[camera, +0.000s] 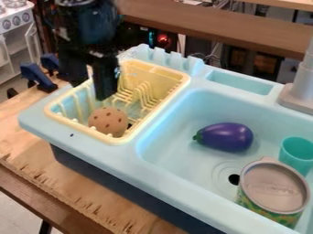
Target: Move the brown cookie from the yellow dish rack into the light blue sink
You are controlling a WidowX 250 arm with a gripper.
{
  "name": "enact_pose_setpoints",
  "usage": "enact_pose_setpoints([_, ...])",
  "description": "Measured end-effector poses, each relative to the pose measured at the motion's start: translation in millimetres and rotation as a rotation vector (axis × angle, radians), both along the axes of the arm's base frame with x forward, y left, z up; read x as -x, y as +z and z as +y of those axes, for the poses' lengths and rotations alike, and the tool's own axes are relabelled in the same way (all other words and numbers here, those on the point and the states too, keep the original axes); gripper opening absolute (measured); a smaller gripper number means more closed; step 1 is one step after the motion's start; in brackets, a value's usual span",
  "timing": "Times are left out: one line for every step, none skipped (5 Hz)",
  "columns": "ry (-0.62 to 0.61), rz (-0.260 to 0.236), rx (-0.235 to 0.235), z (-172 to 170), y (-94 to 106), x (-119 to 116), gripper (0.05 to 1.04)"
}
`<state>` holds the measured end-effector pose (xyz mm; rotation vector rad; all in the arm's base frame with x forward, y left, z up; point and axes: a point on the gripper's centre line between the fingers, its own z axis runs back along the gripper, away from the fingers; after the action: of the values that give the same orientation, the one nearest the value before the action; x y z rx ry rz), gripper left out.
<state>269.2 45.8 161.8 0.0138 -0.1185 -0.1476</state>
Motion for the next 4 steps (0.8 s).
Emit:
enact_pose_setpoints([0.022, -0.002, -0.008, 5.6, -12.6, 5.7, 0.999])
enact_pose_setpoints([-0.005, -0.033, -0.035, 4.3, -19.6, 3.1, 0.999])
enact_pose_setpoints([-0.022, -0.033, -0.051, -3.0, -23.3, -1.0, 0.999])
enact_pose_setpoints([-0.047, -0.021, -0.039, -9.4, -31.5, -6.5, 0.999])
